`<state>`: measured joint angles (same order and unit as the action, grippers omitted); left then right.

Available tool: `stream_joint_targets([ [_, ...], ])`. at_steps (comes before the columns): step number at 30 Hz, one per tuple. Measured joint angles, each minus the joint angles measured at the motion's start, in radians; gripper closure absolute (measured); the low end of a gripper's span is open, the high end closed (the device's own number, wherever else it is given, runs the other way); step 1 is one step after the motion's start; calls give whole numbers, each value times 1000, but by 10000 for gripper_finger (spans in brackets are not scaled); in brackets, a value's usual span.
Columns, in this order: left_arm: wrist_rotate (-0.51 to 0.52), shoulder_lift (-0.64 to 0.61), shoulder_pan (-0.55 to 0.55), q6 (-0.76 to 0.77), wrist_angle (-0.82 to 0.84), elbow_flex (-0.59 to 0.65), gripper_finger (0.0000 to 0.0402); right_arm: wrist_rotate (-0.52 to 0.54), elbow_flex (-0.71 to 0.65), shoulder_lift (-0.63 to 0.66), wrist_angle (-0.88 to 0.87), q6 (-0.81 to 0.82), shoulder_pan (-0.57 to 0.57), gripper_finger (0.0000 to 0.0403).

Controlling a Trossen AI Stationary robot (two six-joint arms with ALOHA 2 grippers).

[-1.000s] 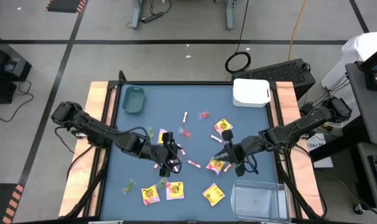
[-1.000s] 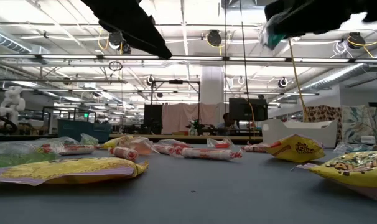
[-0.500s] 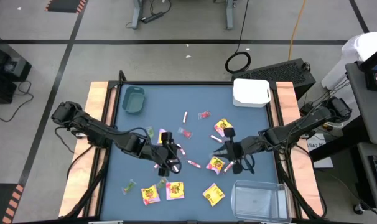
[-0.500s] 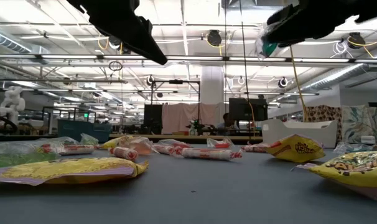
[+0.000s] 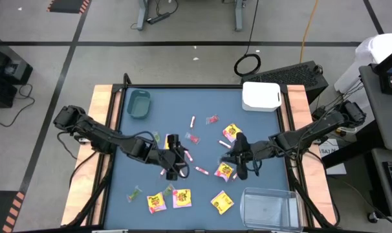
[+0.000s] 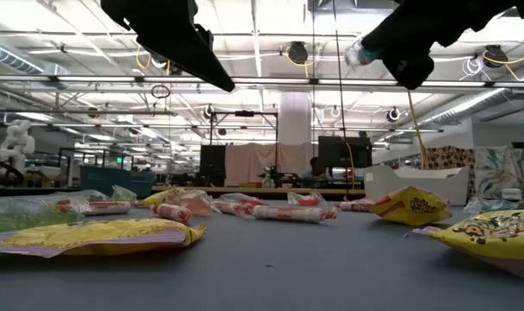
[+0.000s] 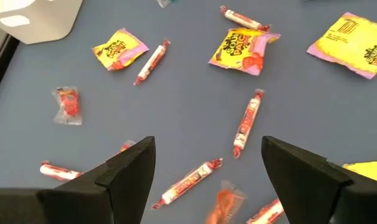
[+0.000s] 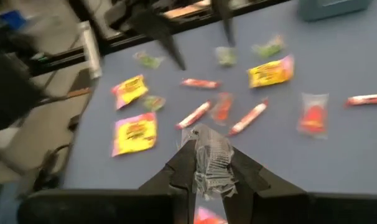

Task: Sort candy
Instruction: Put the blue gummy into the white bin

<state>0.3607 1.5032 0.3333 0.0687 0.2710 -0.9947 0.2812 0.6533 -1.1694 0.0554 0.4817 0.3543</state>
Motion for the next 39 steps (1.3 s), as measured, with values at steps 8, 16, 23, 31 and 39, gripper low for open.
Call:
stream_joint_targets([
  [8, 15, 0, -28, -3, 0, 0, 105, 525, 0, 0, -261, 121, -97, 353],
  [16, 15, 0, -49, -3, 0, 0, 105, 376, 0, 32, -335, 54, -377, 353],
  [23, 15, 0, -51, 4, -1, 0, 105, 237, 0, 122, -402, -47, -702, 353],
  [31, 15, 0, -51, 4, -34, 0, 105, 117, 0, 114, -446, -103, -992, 353],
  [39, 15, 0, -51, 37, -44, 1, 105, 37, 0, -27, -409, -128, -1098, 353],
])
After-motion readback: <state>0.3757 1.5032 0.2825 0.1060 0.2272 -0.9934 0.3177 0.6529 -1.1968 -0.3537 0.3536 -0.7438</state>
